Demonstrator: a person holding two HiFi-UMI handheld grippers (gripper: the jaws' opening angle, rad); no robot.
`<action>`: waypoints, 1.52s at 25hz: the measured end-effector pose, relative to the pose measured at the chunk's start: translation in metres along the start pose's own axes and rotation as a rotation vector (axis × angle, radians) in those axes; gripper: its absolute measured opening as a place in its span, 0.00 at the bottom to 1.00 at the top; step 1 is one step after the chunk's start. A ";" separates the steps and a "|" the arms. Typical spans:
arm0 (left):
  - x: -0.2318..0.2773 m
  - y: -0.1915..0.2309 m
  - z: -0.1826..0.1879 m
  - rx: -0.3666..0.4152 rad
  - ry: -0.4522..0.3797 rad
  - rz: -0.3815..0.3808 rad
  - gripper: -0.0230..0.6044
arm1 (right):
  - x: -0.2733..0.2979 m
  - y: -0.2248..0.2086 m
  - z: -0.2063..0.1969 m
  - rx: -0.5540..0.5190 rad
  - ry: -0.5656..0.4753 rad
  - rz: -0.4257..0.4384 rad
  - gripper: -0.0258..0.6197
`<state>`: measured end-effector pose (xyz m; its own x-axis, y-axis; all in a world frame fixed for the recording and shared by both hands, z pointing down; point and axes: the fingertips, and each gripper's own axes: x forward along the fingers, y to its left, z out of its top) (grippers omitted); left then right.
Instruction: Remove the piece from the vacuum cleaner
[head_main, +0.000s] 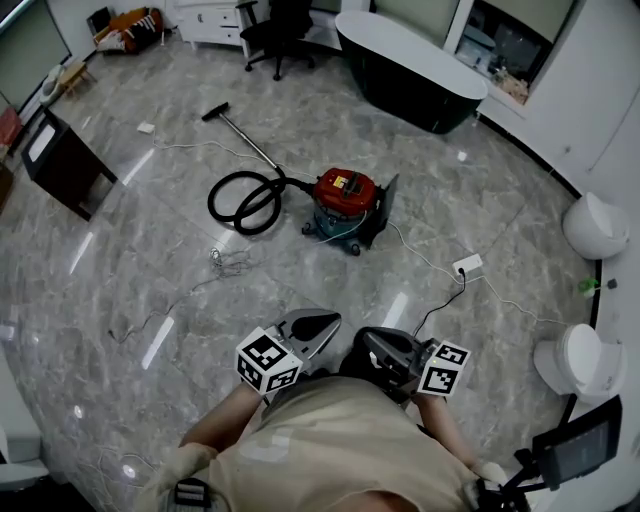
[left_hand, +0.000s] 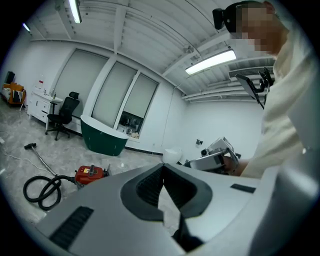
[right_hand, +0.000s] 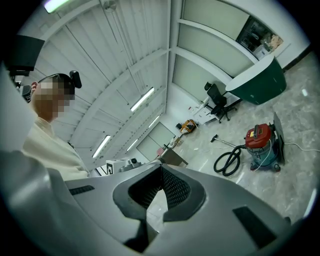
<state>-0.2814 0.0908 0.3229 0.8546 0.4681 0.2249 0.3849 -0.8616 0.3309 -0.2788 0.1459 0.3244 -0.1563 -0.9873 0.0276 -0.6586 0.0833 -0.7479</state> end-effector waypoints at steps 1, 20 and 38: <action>0.008 0.005 0.004 0.001 0.009 0.007 0.04 | -0.001 -0.009 0.007 0.015 -0.004 0.002 0.04; 0.139 0.111 0.085 0.014 0.002 0.393 0.04 | 0.013 -0.138 0.143 -0.136 0.333 0.243 0.04; 0.070 0.295 0.138 -0.066 -0.070 0.454 0.04 | 0.203 -0.175 0.208 -0.038 0.413 0.256 0.04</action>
<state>-0.0601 -0.1572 0.3097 0.9538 0.0296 0.2991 -0.0552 -0.9609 0.2713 -0.0422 -0.0968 0.3225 -0.5909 -0.7988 0.1130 -0.5863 0.3290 -0.7403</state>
